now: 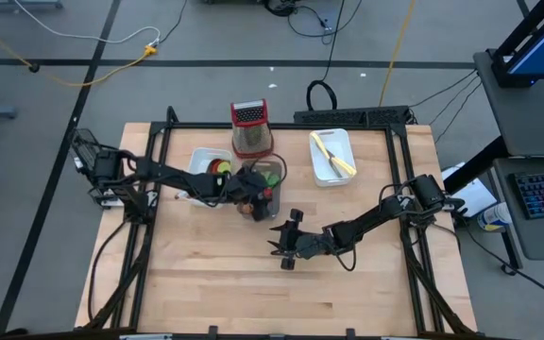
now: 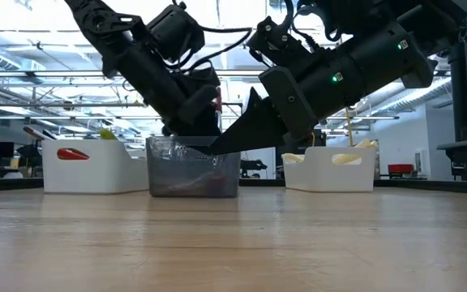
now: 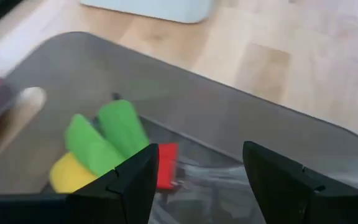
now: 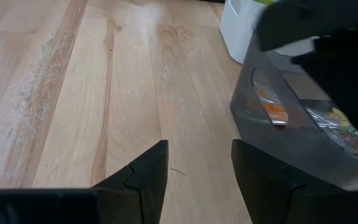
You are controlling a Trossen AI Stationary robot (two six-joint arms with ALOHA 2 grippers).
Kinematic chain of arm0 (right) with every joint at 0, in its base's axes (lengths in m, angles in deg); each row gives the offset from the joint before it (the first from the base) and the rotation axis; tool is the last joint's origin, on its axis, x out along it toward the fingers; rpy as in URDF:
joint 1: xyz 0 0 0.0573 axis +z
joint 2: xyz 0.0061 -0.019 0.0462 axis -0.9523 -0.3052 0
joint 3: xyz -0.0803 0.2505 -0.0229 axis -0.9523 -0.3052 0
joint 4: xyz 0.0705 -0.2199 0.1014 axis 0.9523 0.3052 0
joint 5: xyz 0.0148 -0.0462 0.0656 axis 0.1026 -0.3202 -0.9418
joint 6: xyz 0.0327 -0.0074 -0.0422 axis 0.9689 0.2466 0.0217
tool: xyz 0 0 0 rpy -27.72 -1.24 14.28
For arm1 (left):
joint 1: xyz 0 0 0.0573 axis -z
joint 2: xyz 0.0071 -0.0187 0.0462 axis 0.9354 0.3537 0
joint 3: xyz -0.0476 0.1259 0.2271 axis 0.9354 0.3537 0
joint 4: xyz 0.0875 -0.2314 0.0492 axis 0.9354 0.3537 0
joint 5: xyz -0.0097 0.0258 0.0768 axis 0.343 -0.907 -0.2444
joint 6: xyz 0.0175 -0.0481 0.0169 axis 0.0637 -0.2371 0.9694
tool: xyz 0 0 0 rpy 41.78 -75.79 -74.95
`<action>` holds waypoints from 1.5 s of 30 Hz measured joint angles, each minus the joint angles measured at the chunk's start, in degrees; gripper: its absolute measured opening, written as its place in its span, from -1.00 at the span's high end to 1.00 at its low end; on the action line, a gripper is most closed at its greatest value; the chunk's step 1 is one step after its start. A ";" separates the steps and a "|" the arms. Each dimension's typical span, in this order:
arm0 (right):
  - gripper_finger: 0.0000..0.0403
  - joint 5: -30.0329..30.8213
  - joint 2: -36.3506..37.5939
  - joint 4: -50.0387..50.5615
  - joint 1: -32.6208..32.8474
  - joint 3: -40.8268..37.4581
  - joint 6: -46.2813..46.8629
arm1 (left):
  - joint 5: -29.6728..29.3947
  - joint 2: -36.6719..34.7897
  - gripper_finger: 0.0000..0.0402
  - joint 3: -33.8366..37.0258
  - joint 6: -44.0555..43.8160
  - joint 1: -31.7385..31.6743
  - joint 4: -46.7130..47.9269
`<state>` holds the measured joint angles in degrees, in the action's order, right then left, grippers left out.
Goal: Pick & Place Kitchen Items
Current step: Adjust the red spatula in the black bin
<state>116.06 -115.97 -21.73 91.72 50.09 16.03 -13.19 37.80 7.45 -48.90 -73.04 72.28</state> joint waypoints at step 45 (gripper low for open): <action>0.16 0.48 -0.04 -5.58 -2.75 0.02 -14.59 | -6.35 -0.57 -0.19 0.04 3.34 3.05 1.64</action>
<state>116.53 -116.02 -27.31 88.97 50.11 1.44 -19.54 37.23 7.49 -45.57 -70.00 73.92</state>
